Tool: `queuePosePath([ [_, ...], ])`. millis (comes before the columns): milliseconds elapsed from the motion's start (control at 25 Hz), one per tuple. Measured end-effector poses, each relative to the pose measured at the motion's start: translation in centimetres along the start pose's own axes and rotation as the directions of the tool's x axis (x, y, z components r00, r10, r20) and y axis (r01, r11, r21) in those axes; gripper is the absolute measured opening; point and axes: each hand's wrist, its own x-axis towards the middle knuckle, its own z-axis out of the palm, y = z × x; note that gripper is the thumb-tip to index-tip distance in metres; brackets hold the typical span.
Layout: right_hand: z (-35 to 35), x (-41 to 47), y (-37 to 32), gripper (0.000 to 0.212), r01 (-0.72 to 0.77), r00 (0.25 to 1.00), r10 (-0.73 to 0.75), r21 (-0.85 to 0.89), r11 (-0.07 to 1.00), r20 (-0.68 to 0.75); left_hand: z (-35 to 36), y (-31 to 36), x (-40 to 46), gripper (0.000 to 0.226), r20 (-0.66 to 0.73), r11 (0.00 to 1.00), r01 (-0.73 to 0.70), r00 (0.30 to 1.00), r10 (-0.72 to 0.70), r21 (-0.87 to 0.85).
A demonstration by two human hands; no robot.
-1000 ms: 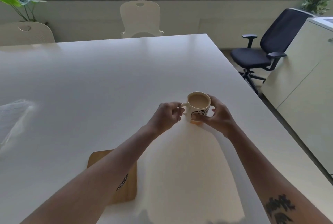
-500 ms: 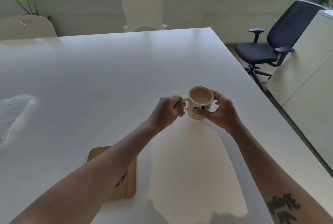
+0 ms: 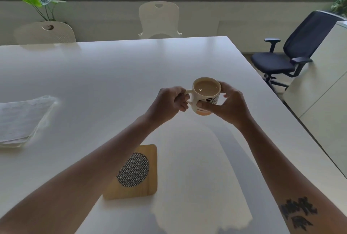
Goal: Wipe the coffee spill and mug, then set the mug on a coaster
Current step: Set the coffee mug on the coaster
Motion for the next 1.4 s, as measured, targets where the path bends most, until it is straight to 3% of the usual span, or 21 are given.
queuePosePath([
  [600, 9.8, -5.2, -11.3, 0.085, 0.064, 0.998, -0.064, 0.034, 0.997, 0.019, -12.5, -1.3, -11.7, 0.012, -0.065, 0.997, 0.018, 0.998, -0.012, 0.081],
  [1400, 17.7, -14.7, -13.9, 0.085, -0.026, 0.993, 0.021, 0.039, 0.999, 0.113, -14.1, -7.1, -23.6, 0.013, -0.057, 0.992, 0.122, 0.991, -0.12, 0.022],
])
